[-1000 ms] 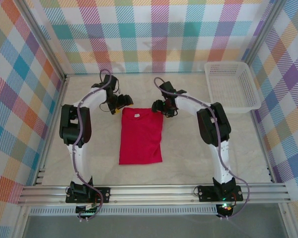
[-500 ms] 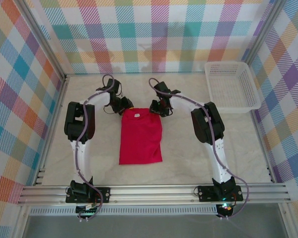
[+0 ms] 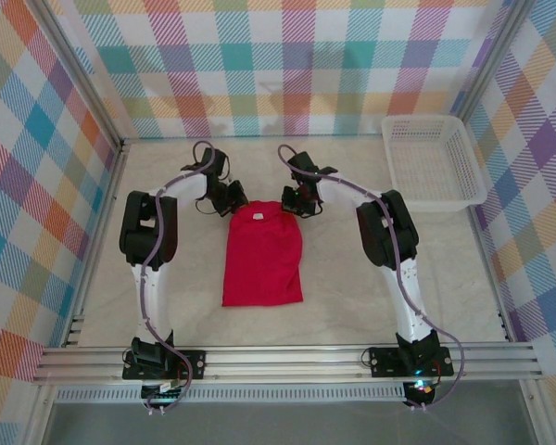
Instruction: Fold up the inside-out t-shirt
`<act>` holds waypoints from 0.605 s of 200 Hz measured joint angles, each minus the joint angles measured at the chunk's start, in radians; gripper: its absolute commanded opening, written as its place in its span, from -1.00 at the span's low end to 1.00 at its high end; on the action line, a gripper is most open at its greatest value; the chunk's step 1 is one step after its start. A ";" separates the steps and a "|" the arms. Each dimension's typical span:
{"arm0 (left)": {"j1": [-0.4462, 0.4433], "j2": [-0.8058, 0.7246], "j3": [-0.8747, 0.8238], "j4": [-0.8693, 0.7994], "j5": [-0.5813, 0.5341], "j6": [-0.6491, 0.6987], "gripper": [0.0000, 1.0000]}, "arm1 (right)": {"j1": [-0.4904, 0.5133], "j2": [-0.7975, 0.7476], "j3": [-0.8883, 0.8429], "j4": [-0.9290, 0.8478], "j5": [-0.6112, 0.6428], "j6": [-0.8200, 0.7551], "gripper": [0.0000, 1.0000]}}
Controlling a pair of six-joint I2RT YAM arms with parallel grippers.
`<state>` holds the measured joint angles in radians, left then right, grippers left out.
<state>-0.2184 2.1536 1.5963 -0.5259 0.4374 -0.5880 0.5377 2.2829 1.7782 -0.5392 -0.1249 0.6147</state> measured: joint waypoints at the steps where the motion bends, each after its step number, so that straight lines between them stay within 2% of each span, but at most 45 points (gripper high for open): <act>1: 0.000 -0.001 0.000 -0.001 0.000 0.000 -1.00 | 0.000 -0.001 0.000 -0.002 0.000 0.000 -1.00; 26: 0.000 -0.042 0.047 -0.037 0.016 -0.003 -1.00 | -0.006 -0.023 0.019 -0.040 0.000 -0.006 -1.00; 48: 0.002 -0.049 0.157 -0.074 0.035 -0.003 -1.00 | -0.021 -0.049 0.093 -0.070 -0.008 -0.006 -1.00; 74: 0.012 -0.018 0.392 -0.140 0.064 -0.008 -1.00 | -0.043 -0.050 0.305 -0.134 -0.016 -0.016 -1.00; 102: 0.026 0.032 0.703 -0.185 0.098 -0.013 -1.00 | -0.065 -0.037 0.655 -0.246 -0.014 -0.056 -1.00; 121: 0.032 0.003 0.785 -0.176 0.105 -0.002 -1.00 | -0.076 -0.064 0.787 -0.277 -0.014 -0.080 -1.00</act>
<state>-0.1864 2.1563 2.3814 -0.7021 0.5419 -0.5903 0.4622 2.2185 2.5652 -0.8162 -0.1394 0.5343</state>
